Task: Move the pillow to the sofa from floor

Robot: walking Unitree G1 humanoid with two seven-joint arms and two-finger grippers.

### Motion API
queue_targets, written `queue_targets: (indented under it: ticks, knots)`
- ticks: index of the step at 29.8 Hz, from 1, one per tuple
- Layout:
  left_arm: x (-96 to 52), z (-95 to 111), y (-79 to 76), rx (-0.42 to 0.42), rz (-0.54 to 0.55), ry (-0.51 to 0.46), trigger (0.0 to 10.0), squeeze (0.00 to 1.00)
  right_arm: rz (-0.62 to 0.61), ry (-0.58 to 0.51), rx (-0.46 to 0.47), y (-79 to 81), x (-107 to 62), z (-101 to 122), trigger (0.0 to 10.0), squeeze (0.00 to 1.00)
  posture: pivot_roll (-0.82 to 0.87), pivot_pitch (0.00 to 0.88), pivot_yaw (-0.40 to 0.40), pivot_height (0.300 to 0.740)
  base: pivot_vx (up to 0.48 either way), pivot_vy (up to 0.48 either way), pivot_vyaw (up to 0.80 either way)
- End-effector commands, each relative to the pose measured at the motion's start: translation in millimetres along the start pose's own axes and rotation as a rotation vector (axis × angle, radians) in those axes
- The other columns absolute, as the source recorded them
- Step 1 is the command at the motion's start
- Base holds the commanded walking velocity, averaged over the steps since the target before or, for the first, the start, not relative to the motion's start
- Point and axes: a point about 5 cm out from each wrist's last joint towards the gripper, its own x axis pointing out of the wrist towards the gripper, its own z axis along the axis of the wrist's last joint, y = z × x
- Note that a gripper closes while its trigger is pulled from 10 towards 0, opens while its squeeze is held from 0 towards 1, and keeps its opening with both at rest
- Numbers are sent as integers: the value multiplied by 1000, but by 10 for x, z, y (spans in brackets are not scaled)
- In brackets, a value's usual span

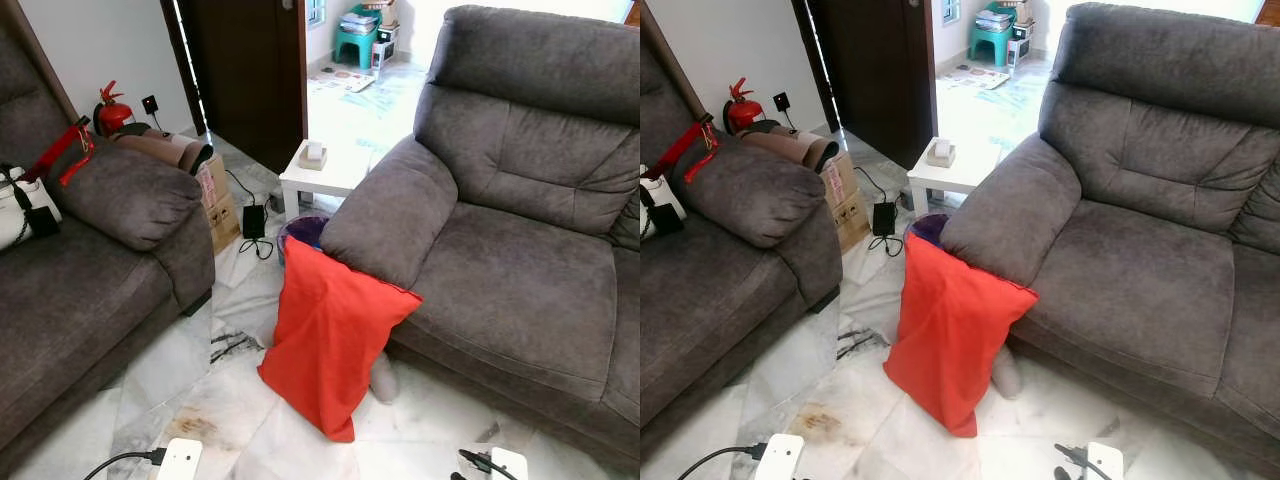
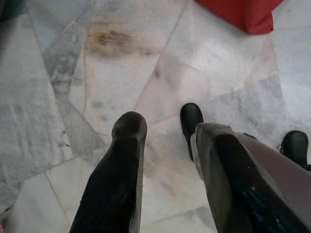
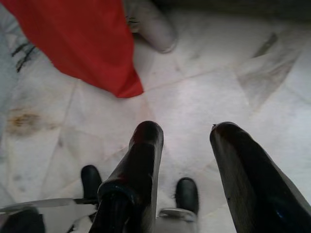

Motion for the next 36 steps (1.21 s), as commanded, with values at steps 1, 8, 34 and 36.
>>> queue_targets:
  ticks: [1,8,34,36]
  knots:
    - [-11,-48,52,10,14,24,10000,0,13,3,-8,103,26,15,10000,0,48,78,52,740,266,0,0]
    - [-11,-45,58,13,12,24,10000,0,34,9,-13,307,58,-1,10000,0,47,74,54,740,271,0,0]
    - [-5,-22,39,11,11,17,10000,0,29,17,-41,178,42,18,10000,0,52,91,48,740,275,0,20]
    - [-4,-20,37,10,11,16,10000,0,37,18,-45,211,45,5,10000,0,53,93,48,740,274,0,800]
